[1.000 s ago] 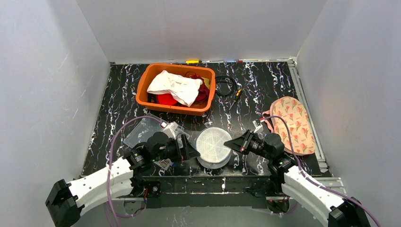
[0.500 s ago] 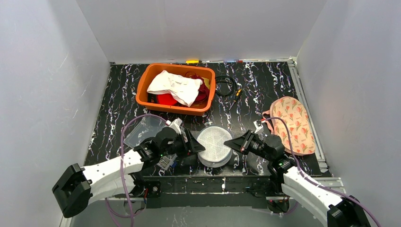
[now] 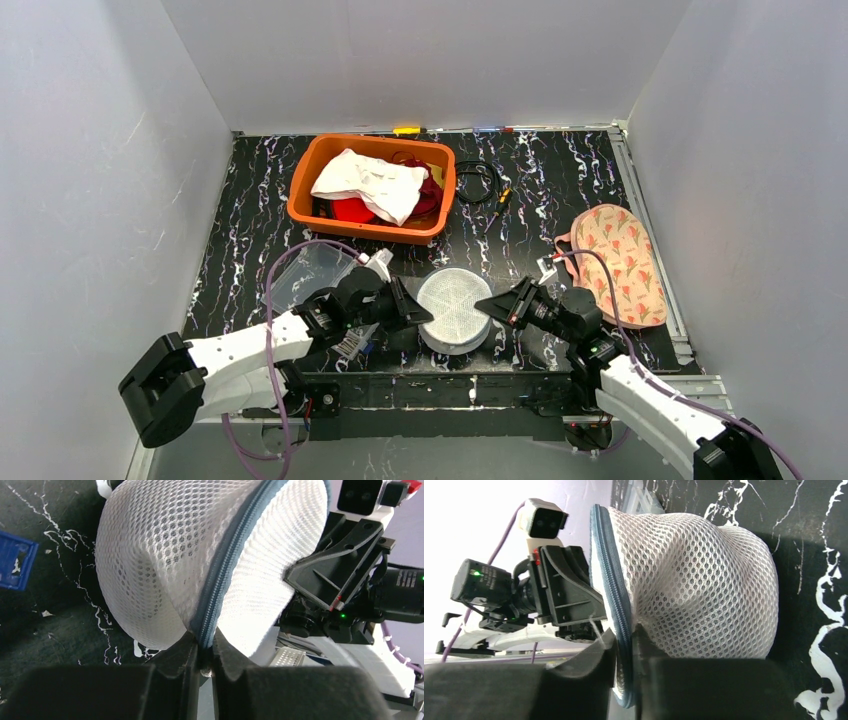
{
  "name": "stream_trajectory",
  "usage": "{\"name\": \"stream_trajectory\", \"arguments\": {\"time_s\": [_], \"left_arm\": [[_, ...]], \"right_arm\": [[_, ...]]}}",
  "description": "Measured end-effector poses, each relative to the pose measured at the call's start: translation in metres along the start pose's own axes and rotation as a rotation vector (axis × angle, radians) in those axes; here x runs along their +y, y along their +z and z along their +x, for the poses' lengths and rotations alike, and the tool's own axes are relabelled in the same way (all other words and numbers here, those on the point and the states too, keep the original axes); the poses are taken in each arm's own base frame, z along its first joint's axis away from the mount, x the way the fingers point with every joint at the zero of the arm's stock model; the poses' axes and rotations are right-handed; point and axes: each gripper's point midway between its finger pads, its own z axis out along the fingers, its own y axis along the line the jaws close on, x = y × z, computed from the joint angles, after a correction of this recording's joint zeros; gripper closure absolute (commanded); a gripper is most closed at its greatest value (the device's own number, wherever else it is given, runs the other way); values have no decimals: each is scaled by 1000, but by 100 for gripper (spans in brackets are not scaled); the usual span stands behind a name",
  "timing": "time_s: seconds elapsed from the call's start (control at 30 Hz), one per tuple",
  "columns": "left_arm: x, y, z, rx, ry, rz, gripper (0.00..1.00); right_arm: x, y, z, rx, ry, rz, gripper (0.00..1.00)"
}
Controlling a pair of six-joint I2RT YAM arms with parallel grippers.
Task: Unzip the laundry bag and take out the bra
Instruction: Unzip the laundry bag at the center of the board.
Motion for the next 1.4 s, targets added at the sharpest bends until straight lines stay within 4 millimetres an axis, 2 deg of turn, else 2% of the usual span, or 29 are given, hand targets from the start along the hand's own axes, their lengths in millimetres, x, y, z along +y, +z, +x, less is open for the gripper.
{"name": "stream_trajectory", "arguments": {"time_s": [0.07, 0.17, 0.2, 0.23, 0.43, 0.57, 0.63, 0.87, 1.0, 1.13, 1.27, 1.4], "left_arm": [[-3, 0, -1, -3, 4, 9, 100], [-8, -1, -3, -8, 10, 23, 100], [-11, -2, -4, -11, 11, 30, 100], [-12, -3, -4, -14, 13, 34, 100], [-18, -9, -12, -38, 12, 6, 100], [-19, -20, -24, -97, -16, -51, 100], [-20, -27, -30, -129, -43, -71, 100], [-21, -39, -40, -168, -160, -156, 100], [-25, -33, -43, -159, -217, -190, 100], [-20, -25, -41, -152, -280, -218, 100], [-20, -23, -43, -166, -344, -215, 100], [-19, -22, -47, -192, -380, -209, 100]], "right_arm": [[-3, 0, 1, 11, -19, 28, 36], [2, -1, -2, 30, -79, 76, 10], [6, -1, -5, 33, -103, 88, 4], [10, -1, -7, 35, -127, 98, 2], [34, -11, -36, -21, -279, 220, 1], [34, -23, -55, -113, -305, 302, 1], [32, -26, -56, -120, -331, 314, 1], [36, -24, -46, -4, -471, 291, 11], [53, -19, -48, 31, -548, 267, 13], [70, -11, -43, 46, -616, 231, 13], [79, 2, -30, 61, -682, 217, 14], [73, 8, -9, 74, -739, 221, 15]]}}
